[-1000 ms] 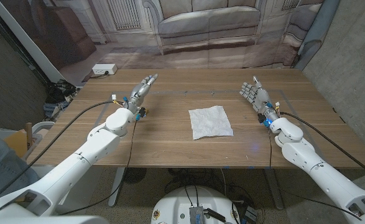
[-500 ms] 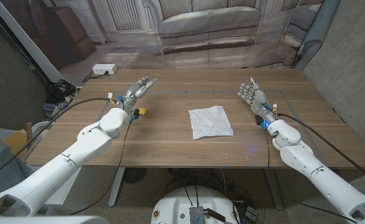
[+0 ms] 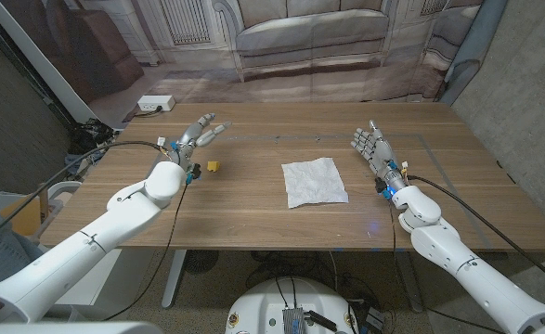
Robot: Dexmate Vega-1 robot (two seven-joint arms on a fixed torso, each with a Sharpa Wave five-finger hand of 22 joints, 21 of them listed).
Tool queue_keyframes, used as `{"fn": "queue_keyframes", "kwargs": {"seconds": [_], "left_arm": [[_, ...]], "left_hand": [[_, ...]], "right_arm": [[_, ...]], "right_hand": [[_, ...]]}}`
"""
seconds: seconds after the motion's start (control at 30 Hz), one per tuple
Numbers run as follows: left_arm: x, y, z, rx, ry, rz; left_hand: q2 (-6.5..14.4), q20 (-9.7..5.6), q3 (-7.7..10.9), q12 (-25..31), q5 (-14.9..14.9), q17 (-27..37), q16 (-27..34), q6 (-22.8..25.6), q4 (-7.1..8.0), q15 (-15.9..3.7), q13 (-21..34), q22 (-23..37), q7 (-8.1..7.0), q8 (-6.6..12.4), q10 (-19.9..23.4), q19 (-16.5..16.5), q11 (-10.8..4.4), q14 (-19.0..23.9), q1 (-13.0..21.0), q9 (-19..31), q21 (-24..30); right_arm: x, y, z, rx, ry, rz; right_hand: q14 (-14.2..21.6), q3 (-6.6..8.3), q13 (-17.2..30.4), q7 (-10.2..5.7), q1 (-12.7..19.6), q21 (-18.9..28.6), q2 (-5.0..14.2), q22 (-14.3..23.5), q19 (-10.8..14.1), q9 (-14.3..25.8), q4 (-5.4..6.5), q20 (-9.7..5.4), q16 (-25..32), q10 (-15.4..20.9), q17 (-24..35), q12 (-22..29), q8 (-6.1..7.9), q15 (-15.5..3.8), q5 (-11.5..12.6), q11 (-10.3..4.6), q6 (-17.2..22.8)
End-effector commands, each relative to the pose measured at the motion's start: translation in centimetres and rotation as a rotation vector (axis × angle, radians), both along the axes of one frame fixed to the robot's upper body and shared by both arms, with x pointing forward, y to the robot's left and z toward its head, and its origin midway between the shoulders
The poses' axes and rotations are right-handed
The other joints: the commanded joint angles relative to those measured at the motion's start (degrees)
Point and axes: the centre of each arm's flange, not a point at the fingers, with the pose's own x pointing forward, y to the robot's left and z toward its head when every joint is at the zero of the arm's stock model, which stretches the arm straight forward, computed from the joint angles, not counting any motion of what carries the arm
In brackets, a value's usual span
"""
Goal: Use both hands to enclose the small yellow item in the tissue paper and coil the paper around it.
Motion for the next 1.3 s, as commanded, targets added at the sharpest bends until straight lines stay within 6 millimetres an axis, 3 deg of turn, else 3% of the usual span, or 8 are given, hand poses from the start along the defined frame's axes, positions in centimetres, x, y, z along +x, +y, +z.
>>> {"fn": "queue_keyframes", "kwargs": {"seconds": [0.03,0.43,0.5,0.6,0.93,1.3], "left_arm": [[-1.2,-0.5,0.4,0.116,-0.056,0.099],[-2.0,0.3,0.2,0.167,-0.047,0.133],[-2.2,0.3,0.2,0.187,-0.043,0.148],[-2.5,0.3,0.1,0.223,-0.045,0.178],[-3.4,0.5,0.2,0.312,-0.065,0.274],[-3.5,0.7,0.3,0.404,-0.04,0.318]], "left_hand": [[-0.03,-1.79,0.1,0.48,-0.12,0.29,0.49,1.17,-0.74,-0.75,0.21,0.42,-0.1,0.51,1.55,0.76,-0.42,1.22,0.87,0.1,0.66],[-0.08,-1.26,0.33,0.44,-0.2,0.29,0.34,2.95,-1.56,-1.39,0.24,0.55,-1.03,0.68,2.96,-0.26,-1.01,2.21,2.22,0.13,0.22],[-0.12,0.0,0.41,0.62,-0.22,0.29,0.37,3.66,-1.9,-1.51,0.26,0.59,-1.28,0.74,4.07,-0.11,-1.14,2.83,2.78,0.14,0.26],[-0.17,0.26,0.52,0.73,-0.28,0.29,0.52,5.3,-2.36,-1.56,0.29,0.61,-1.15,1.05,5.27,0.1,-0.63,4.06,3.54,0.16,0.3],[-0.35,1.56,0.73,0.96,-0.38,0.29,0.69,8.51,-3.38,-1.97,0.37,0.62,-1.58,1.49,8.2,1.47,-1.19,6.61,5.28,0.19,0.69],[-0.5,2.05,0.96,1.04,-0.33,0.27,0.78,10.82,-4.27,-2.99,0.4,0.54,-2.17,1.64,10.59,1.99,-2.79,8.71,6.93,0.2,0.69]], "right_arm": [[-0.9,0.7,-0.6,0.01,-0.015,-0.022],[-1.7,1.5,0.0,-0.015,-0.046,-0.022],[-1.8,1.6,0.0,-0.009,-0.041,-0.025],[-1.8,1.9,-0.3,-0.008,-0.035,-0.026],[-1.8,2.8,-0.5,-0.009,-0.027,-0.029],[-1.9,3.6,-0.2,-0.022,-0.016,-0.023]], "right_hand": [[-0.05,0.22,0.23,-0.3,0.66,0.15,0.17,0.24,0.09,0.34,-0.46,0.2,0.26,0.23,0.34,0.32,0.26,0.25,-0.03,-0.22,0.19],[0.01,0.22,0.24,-0.34,0.74,0.21,0.2,0.24,0.17,0.34,-0.6,0.05,0.29,0.19,0.32,0.32,0.32,0.13,-0.1,-0.41,0.38],[0.01,0.22,0.24,-0.37,0.75,0.21,0.21,0.24,0.15,0.34,-0.61,0.1,0.29,0.22,0.32,0.33,0.34,0.11,-0.11,-0.36,0.44],[0.07,0.22,0.24,-0.38,0.76,0.21,0.21,0.24,0.13,0.34,-0.63,0.09,0.31,0.22,0.32,0.34,0.34,0.09,-0.12,-0.37,0.44],[-0.56,0.24,0.24,-0.49,0.84,0.14,0.28,0.24,-0.1,0.34,-0.75,-0.1,0.08,0.14,0.32,0.31,0.29,-0.13,-0.16,-0.29,0.36],[-0.75,0.29,0.25,-0.47,0.94,0.13,0.41,0.24,-0.23,0.35,-0.87,-0.09,0.08,-0.38,0.32,0.14,0.27,-0.14,-0.23,-0.28,0.36]]}}
